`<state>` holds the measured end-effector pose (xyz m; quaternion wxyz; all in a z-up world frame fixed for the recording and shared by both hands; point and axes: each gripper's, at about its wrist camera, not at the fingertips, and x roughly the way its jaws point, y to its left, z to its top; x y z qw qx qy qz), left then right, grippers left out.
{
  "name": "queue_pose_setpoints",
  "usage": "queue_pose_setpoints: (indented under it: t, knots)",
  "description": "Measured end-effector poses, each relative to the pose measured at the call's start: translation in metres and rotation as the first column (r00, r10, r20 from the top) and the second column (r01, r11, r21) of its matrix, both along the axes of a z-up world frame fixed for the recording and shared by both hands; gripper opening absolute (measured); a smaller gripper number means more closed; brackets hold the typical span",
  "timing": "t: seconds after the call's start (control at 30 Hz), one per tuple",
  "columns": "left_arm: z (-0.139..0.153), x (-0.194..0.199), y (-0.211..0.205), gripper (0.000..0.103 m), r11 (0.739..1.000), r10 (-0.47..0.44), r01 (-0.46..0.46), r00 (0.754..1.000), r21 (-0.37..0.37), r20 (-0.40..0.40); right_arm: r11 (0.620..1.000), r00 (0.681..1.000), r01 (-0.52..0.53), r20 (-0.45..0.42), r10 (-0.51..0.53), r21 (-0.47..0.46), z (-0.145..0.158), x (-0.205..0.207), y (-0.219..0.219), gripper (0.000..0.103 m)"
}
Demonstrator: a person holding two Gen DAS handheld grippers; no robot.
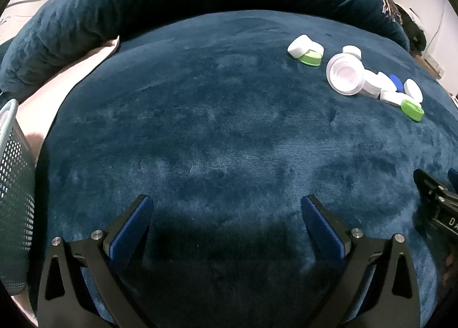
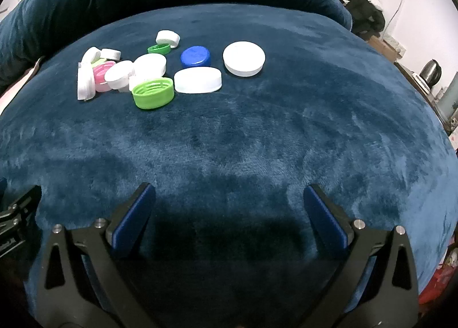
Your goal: Organize objects
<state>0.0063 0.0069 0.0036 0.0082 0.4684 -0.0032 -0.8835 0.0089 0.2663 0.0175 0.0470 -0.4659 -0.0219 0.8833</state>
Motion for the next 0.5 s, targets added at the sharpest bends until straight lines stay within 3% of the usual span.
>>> queue_pose_setpoints:
  t: [0.13,0.23,0.3,0.43,0.5]
  knots:
    - [0.008,-0.008,0.005,0.103,0.999,-0.019,0.020,1.000,-0.041,0.024,0.999,0.997,-0.026,0.065,0.028,-0.032,0.004,-0.007,0.002,0.103]
    - [0.026,-0.014,0.016,0.100,0.996,-0.041,0.038,0.998,-0.081,-0.041,0.996,0.998,-0.024,0.053,0.029,-0.090,0.012,-0.008,0.011,0.103]
    - [0.043,-0.019,0.025,0.100,0.996,-0.081,0.076,0.992,-0.051,-0.094,0.994,0.999,-0.022,0.026,0.025,-0.108,0.024,-0.009,0.016,0.103]
    - [0.064,-0.042,0.043,0.101,0.986,-0.156,0.162,0.980,0.044,-0.121,0.989,0.998,-0.055,-0.014,0.054,-0.134,0.054,-0.026,0.028,0.103]
    - [0.069,-0.058,0.049,0.101,0.981,-0.167,0.179,0.977,0.078,-0.135,0.991,0.996,-0.088,-0.036,0.084,-0.099,0.076,-0.041,0.034,0.103]
